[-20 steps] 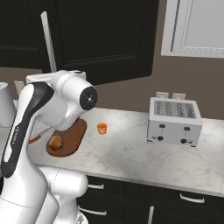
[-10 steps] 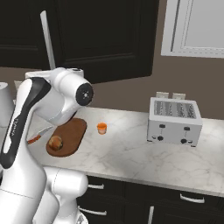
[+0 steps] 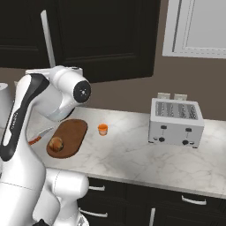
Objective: Pick the bread, place it on the cutting board, pick the jam, place it on the counter, and close the cabinet.
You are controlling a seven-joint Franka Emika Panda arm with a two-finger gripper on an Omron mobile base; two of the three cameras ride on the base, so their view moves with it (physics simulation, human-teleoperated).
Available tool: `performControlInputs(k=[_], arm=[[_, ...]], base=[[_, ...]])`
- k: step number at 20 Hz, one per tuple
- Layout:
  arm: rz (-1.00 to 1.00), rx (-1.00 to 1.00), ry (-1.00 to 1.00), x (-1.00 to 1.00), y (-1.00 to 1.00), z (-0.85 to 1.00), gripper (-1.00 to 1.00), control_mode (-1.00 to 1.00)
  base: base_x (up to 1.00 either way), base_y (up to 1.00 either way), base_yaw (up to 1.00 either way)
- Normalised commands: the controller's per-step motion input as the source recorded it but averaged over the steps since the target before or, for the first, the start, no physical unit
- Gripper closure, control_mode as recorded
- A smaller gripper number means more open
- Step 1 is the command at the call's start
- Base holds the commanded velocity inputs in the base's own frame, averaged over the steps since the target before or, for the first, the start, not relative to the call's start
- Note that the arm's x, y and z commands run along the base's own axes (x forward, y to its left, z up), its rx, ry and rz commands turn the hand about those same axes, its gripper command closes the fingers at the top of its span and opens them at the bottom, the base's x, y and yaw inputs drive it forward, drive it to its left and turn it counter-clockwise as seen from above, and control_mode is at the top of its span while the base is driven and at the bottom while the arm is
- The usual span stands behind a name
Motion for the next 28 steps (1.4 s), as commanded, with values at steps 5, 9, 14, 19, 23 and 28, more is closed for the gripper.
performControlInputs(k=[5,9,14,19,23,28], arm=[[0.0,0.0,-0.01,0.34,0.25,-0.05,-1.0,-1.0],[0.0,0.0,-0.02,0.32,0.24,-0.04,-1.0,-1.0],[0.0,0.0,-0.02,0.35,0.18,0.0,-1.0,-1.0],[0.0,0.0,0.0,0.37,0.16,-0.02,-1.0,-1.0],[0.0,0.0,0.0,0.41,0.16,-0.01,-1.0,-1.0],[0.0,0.0,0.0,0.39,0.12,0.0,-1.0,-1.0]], base=[[0.0,0.0,0.0],[0.0,0.0,0.0],[0.0,0.0,0.0],[0.0,0.0,0.0],[0.0,0.0,0.0],[0.0,0.0,0.0]])
